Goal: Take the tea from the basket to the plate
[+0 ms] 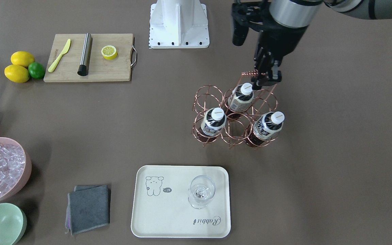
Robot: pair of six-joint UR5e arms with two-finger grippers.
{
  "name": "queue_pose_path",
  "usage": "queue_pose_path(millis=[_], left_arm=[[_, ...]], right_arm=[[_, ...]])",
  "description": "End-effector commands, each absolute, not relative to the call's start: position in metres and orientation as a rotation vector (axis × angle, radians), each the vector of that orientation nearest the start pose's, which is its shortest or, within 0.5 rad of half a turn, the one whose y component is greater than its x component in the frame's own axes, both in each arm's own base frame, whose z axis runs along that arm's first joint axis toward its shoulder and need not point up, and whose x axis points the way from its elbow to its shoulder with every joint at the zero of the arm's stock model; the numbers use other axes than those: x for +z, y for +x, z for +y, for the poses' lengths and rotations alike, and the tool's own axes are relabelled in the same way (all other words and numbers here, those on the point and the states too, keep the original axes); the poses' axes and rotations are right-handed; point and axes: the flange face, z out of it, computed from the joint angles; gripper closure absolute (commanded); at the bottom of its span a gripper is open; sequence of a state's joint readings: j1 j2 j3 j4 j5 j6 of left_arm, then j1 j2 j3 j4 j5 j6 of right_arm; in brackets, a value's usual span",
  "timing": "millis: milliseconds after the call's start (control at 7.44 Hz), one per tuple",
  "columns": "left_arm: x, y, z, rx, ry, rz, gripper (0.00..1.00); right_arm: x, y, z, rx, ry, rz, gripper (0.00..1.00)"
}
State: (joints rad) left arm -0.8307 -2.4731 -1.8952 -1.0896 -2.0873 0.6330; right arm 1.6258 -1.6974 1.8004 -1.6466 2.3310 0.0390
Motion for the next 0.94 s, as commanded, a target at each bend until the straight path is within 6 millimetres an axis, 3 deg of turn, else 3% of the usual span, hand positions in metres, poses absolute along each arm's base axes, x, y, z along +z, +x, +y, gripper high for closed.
queue_pose_path(millis=[0,403,672,806], left_arm=[[0.022,0.390,-0.465,1.469,0.769,0.608,1.00],[0.007,0.415,-0.452,1.457,0.755,0.620,1.00],[0.003,0.424,-0.452,1.450,0.746,0.610,1.00],[0.004,0.426,-0.451,1.451,0.742,0.611,1.00]], right_arm=[[0.601,0.085,-0.431,0.060,0.054,-0.777,0.00],[0.584,0.076,-0.430,0.046,0.067,-0.840,0.00],[0.556,0.052,-0.445,-0.068,0.214,-0.868,0.00],[0.532,0.032,-0.453,-0.096,0.322,-0.889,0.00]])
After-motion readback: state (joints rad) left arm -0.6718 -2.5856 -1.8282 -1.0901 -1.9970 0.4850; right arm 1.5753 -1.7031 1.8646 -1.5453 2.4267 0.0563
